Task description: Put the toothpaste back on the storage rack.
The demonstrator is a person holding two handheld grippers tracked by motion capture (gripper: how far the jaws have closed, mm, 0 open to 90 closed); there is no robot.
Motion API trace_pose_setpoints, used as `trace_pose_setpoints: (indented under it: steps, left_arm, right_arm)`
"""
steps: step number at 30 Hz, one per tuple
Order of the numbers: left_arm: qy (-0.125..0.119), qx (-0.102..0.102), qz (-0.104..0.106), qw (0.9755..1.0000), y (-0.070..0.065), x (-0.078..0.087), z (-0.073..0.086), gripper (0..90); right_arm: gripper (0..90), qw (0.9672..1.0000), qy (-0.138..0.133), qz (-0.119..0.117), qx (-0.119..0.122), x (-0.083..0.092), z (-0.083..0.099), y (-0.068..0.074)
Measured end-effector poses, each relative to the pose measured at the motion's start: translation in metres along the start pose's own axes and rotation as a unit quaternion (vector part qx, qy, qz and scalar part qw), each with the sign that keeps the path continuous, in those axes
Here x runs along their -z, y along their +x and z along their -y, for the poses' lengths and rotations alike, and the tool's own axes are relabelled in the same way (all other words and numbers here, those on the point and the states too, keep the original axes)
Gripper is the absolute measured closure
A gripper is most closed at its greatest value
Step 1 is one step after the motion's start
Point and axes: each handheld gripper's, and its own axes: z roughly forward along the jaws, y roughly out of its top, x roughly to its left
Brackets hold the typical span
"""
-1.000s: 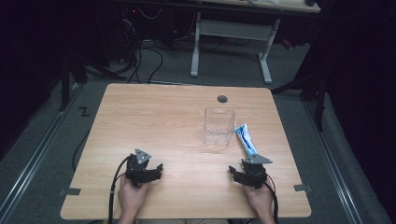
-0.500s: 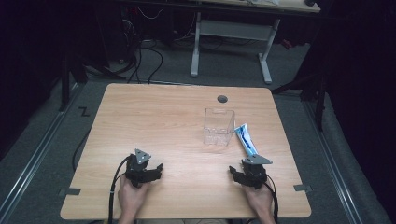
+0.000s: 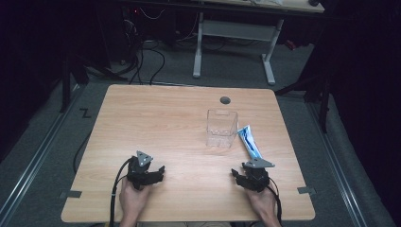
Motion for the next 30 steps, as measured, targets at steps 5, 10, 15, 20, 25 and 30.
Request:
trace_pose_setpoints:
  steps: [5, 10, 15, 20, 25, 30]
  left_arm:
    - [0.0, 0.0, 0.0, 1.0, 0.0, 0.0, 0.0, 21.1]
    - [0.0, -0.001, 0.001, 1.0, 0.0, 0.0, 0.0, 20.8]
    - [0.0, 0.0, 0.001, 1.0, 0.0, 0.0, 0.0, 20.8]
    - [0.0, -0.001, 0.001, 1.0, 0.0, 0.0, 0.0, 20.7]
    - [0.0, -0.001, 0.001, 1.0, 0.0, 0.0, 0.0, 20.7]
    - [0.0, -0.001, 0.001, 1.0, 0.0, 0.0, 0.0, 20.7]
  right_arm:
    - [51.2, 0.9999, -0.005, -0.011, -0.001, 0.005, -0.001, 0.002]
    - [50.2, 0.9998, -0.011, -0.015, -0.005, 0.013, 0.0, -0.002]
    - [49.1, 0.9997, -0.019, -0.017, -0.006, 0.021, 0.004, -0.006]
    - [48.3, 0.9995, -0.026, -0.014, -0.005, 0.029, 0.004, -0.009]
    - [45.7, 0.9994, -0.031, -0.014, -0.011, 0.032, 0.004, -0.011]
    - [41.8, 0.9984, -0.044, -0.018, -0.029, 0.039, 0.003, -0.017]
